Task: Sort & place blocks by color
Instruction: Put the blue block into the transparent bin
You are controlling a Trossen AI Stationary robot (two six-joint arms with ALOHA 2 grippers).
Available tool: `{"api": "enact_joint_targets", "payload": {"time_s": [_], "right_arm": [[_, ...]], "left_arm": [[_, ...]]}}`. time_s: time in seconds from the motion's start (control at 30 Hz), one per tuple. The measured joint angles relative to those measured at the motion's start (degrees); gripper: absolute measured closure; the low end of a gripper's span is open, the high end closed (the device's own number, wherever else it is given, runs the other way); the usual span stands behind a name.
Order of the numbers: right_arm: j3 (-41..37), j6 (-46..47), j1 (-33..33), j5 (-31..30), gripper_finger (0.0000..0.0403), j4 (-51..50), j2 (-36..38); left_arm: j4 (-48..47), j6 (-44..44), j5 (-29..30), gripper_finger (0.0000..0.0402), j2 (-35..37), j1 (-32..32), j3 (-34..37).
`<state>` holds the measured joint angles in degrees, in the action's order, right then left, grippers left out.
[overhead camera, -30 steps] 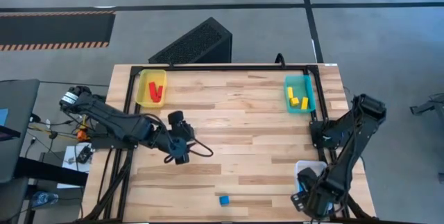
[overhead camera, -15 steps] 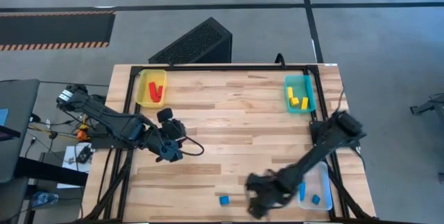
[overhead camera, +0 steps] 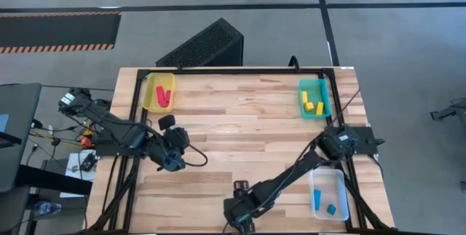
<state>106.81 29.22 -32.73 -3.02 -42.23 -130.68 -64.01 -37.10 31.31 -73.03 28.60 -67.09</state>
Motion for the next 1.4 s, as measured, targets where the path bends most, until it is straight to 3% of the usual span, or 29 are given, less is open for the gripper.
{"api": "enact_joint_targets", "payload": {"time_s": [0.13,0.47,0.57,0.7,0.8,0.93,1.07,1.2,1.4], "right_arm": [[3.1,-5.1,0.0,1.1,0.0122,1.9,-3.1],[4.0,-5.0,0.0,0.7,0.0138,1.6,-6.4],[4.0,-2.6,0.6,-0.4,0.0179,1.5,-6.3],[3.9,1.7,1.6,-1.0,0.0278,-0.4,-5.0],[3.8,7.0,2.5,-1.2,0.0294,-3.1,-2.1],[3.8,8.9,3.0,-7.4,0.0294,-6.2,4.9],[3.9,3.5,1.8,-21.2,0.0294,-10.2,11.8],[3.9,-7.6,2.7,-32.3,0.0290,-10.9,15.5],[3.9,-15.8,5.7,-36.4,0.0271,-10.7,18.1]], "left_arm": [[-0.4,-1.5,0.0,0.0301,0.0,1.6,0.0],[-5.6,-7.9,2.2,0.0301,0.0,4.9,0.0],[-6.1,-8.8,2.4,0.0301,0.0,5.4,0.0],[-5.9,-11.3,4.0,0.0301,0.0,5.8,0.0],[-3.5,-12.1,8.9,0.0301,0.4,7.5,0.0],[0.7,-16.6,17.9,0.0293,2.7,9.6,0.0],[4.4,-23.8,21.7,0.0259,5.5,7.7,0.0],[13.8,-17.3,17.0,0.0207,7.0,3.6,0.0],[34.6,-0.9,-4.4,0.0144,6.2,-5.1,0.0]]}}
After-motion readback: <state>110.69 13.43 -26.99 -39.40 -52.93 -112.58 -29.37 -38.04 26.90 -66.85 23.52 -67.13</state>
